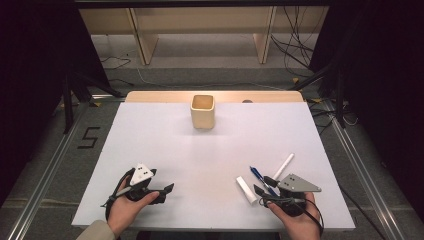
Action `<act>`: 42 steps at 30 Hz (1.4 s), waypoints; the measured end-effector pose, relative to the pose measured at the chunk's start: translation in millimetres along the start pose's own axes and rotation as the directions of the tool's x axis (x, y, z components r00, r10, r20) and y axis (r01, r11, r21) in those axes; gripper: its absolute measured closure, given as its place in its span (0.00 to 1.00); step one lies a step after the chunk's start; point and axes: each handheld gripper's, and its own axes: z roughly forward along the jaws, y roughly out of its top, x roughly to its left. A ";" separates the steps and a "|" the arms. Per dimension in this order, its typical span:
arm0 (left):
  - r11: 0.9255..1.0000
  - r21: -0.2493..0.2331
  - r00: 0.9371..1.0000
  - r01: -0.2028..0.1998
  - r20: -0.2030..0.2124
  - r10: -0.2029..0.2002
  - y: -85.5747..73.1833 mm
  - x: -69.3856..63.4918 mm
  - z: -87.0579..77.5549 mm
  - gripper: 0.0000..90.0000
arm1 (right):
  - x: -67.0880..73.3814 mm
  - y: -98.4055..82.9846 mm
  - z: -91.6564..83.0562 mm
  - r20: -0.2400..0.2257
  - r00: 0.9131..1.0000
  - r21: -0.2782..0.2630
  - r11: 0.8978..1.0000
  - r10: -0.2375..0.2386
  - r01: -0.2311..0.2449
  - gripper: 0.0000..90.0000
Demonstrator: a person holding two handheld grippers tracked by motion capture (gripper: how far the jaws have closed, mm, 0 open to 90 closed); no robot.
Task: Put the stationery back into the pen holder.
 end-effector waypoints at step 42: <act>1.000 0.002 1.000 -0.003 0.014 0.003 0.8 -2.0 4.8 0.19 | 16.3 7.9 56.0 -0.010 1.000 0.220 0.975 0.029 -0.026 0.67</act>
